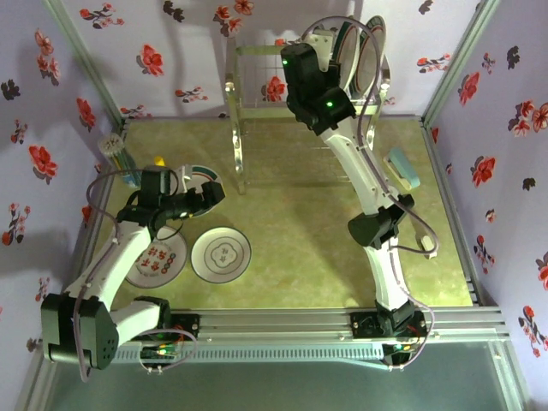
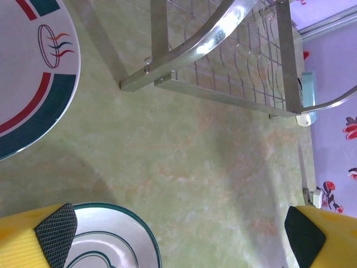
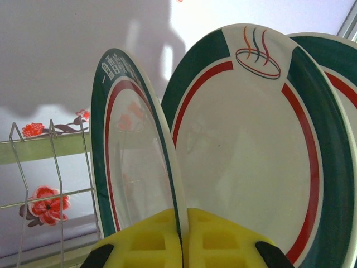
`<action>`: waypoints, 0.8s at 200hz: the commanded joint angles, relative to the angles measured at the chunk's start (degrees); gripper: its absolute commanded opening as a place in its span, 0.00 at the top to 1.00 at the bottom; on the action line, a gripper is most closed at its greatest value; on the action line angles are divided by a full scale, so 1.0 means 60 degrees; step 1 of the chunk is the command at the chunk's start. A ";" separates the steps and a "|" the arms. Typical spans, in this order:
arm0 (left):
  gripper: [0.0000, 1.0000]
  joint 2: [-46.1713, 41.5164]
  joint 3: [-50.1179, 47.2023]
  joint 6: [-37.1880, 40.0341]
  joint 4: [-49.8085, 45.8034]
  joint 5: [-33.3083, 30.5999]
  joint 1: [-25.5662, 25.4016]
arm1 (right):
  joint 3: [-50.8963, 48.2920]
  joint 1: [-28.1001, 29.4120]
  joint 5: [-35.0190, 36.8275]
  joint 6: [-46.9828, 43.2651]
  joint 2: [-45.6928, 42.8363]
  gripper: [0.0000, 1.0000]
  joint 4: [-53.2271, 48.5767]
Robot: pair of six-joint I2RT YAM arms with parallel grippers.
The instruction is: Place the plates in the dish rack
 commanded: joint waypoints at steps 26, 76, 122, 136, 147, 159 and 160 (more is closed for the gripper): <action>0.00 0.0029 -0.0039 0.0224 0.0180 0.0217 0.0108 | 0.0259 -0.0062 -0.0250 0.0378 0.0157 1.00 0.0034; 0.00 0.0028 -0.0089 0.0195 0.0257 0.0236 0.0118 | 0.0263 -0.0060 -0.0257 0.0324 0.0022 0.85 0.0077; 0.00 -0.0004 -0.0064 0.0169 0.0236 0.0272 0.0125 | 0.0237 0.0000 -0.0321 0.0226 -0.0256 0.74 0.0209; 0.00 -0.0036 -0.0058 0.0147 0.0241 0.0261 0.0114 | 0.0234 0.0040 -0.0287 0.0180 -0.0338 0.71 0.0238; 0.00 -0.0043 -0.0057 0.0137 0.0248 0.0271 0.0125 | 0.0233 0.0055 -0.0273 0.0172 -0.0414 0.70 0.0253; 0.00 -0.0072 -0.0058 0.0132 0.0220 0.0271 0.0116 | 0.0205 0.0099 -0.0236 0.0105 -0.0513 0.69 0.0280; 0.01 -0.0073 -0.0059 0.0132 0.0227 0.0275 0.0114 | 0.0205 0.0099 -0.0232 0.0095 -0.0519 0.69 0.0288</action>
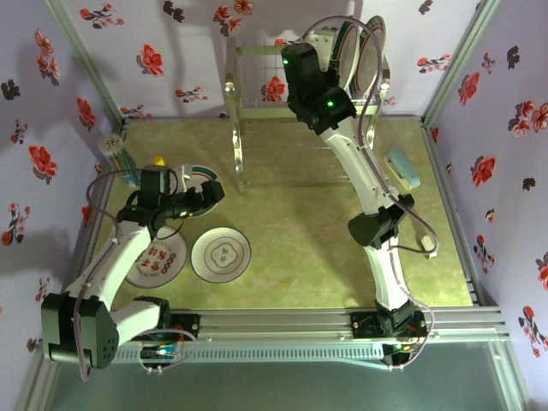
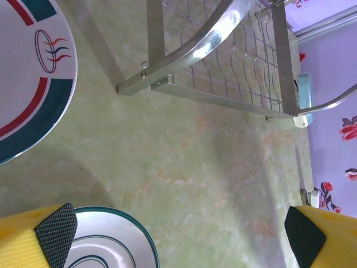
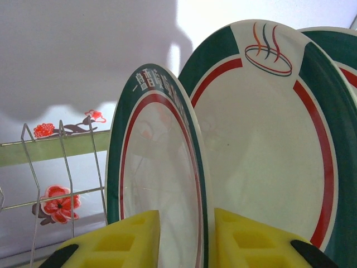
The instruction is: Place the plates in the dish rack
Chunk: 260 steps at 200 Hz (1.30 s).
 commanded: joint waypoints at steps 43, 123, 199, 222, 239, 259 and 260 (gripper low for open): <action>0.00 -0.0227 -0.0046 0.0108 0.0018 0.0202 0.0092 | -0.0115 0.0271 0.0122 -0.0462 -0.0952 0.66 0.0819; 0.00 -0.0534 0.0013 0.0117 -0.0253 0.0133 0.0091 | -0.0470 0.0905 0.0495 -0.1075 -0.1890 0.52 0.1177; 0.00 -0.0803 0.0268 0.0174 -0.0829 -0.0235 0.0124 | -0.1676 0.1238 0.0566 -0.0832 -0.3474 0.06 0.0781; 0.00 -0.0928 0.0688 0.0224 -0.1673 -0.0810 0.0204 | -0.2265 0.1210 0.0562 -0.0424 -0.4128 0.01 -0.0083; 0.00 -0.1038 0.1144 0.0331 -0.2471 -0.1495 0.0213 | -0.3115 0.1194 0.0711 -0.0149 -0.4777 0.01 -0.0604; 0.00 -0.1200 0.1614 0.0395 -0.3297 -0.2229 0.0226 | -0.4516 0.1096 0.0735 0.0613 -0.5714 0.01 -0.1303; 0.00 -0.1211 0.1641 0.0389 -0.3343 -0.2287 0.0228 | -0.4602 0.1094 0.0722 0.0666 -0.5771 0.01 -0.1337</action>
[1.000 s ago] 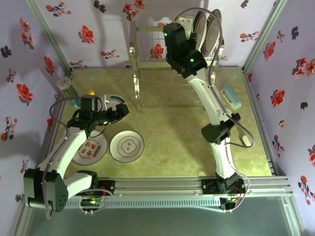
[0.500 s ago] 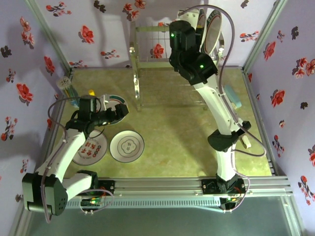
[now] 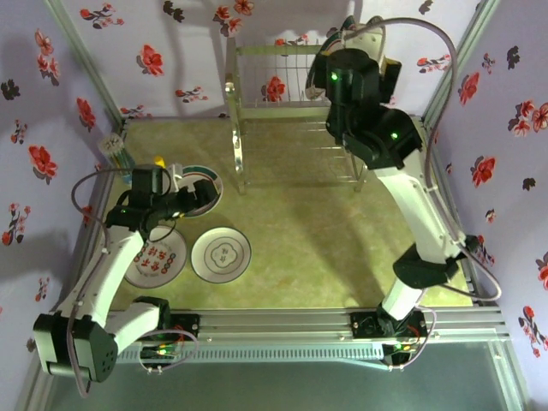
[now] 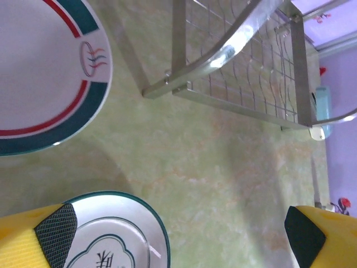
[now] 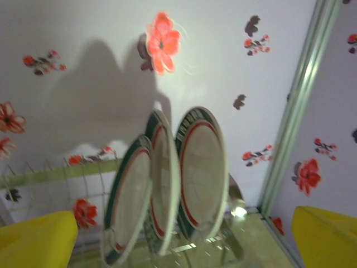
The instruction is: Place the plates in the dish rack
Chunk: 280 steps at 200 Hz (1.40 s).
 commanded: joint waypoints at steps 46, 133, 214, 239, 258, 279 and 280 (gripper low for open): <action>0.00 -0.0796 0.1183 0.0366 -0.3215 -0.2412 0.0120 | -0.6123 -0.0345 -0.1202 0.2999 -0.3812 0.01 -0.0748; 0.00 -0.1220 0.0301 0.0179 -0.4252 -0.3197 0.0220 | -1.2505 -0.0334 -0.6242 0.5182 -0.5354 0.01 0.1486; 0.00 -0.2178 -0.1428 -0.2575 -0.4863 -0.4056 0.0339 | -1.4012 -0.0249 -0.7615 0.6303 -0.4688 0.02 0.2935; 0.00 -0.2573 -0.1917 -0.3714 -0.4973 -0.4322 0.0346 | -1.4092 -0.0242 -0.7596 0.6438 -0.4504 0.02 0.3074; 0.00 -0.2519 -0.2200 -0.3998 -0.4555 -0.3924 0.0349 | -1.4145 -0.0246 -0.7853 0.6489 -0.4338 0.02 0.3272; 0.00 -0.2317 -0.2425 -0.3791 -0.3938 -0.3373 0.0352 | -1.4238 -0.0241 -0.8426 0.6493 -0.4072 0.02 0.3728; 0.00 -0.2318 -0.2439 -0.3780 -0.3937 -0.3352 0.0353 | -1.4238 -0.0241 -0.8459 0.6489 -0.4064 0.02 0.3746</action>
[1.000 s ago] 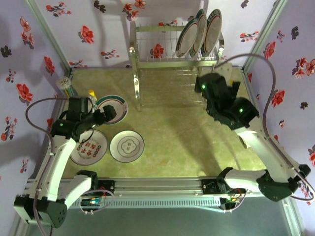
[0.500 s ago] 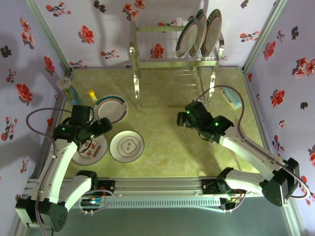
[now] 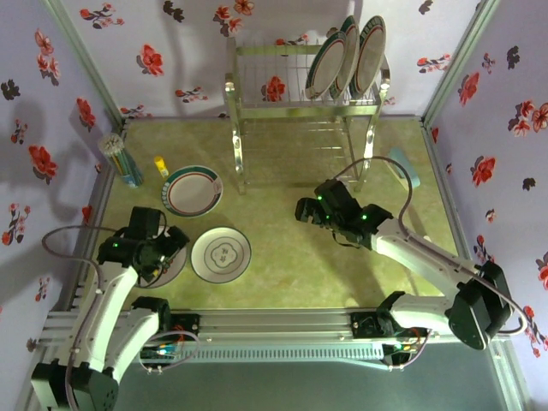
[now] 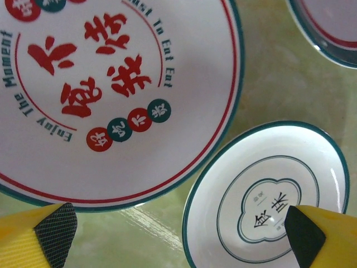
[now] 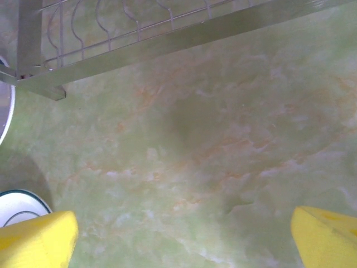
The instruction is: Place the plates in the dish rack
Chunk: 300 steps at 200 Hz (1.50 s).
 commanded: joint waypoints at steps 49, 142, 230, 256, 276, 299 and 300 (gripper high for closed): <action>0.00 0.0228 -0.0526 0.0281 0.1935 0.1329 0.0077 | -0.0121 0.0545 -0.1972 0.0165 0.1448 0.07 0.1492; 0.00 0.0308 -0.0764 0.1002 0.3086 0.2674 0.0058 | 0.0578 0.1671 -0.3447 0.0895 0.3779 0.12 0.3414; 0.00 0.0680 -0.0291 0.1648 0.2911 0.2615 0.0073 | 0.1019 0.2204 -0.4026 0.1515 0.4986 0.30 0.4290; 0.00 0.0706 -0.0189 0.1730 0.2897 0.2572 0.0077 | 0.1119 0.2366 -0.3991 0.1588 0.5196 0.34 0.4310; 0.00 0.0689 -0.0170 0.1765 0.2852 0.2571 0.0076 | 0.1167 0.2427 -0.4062 0.1673 0.5357 0.37 0.4443; 0.00 0.0657 -0.0165 0.1860 0.2831 0.2586 0.0081 | 0.1221 0.2481 -0.4082 0.1729 0.5491 0.40 0.4520; 0.00 0.0649 -0.0163 0.1864 0.2827 0.2586 0.0076 | 0.1229 0.2490 -0.4070 0.1736 0.5491 0.40 0.4520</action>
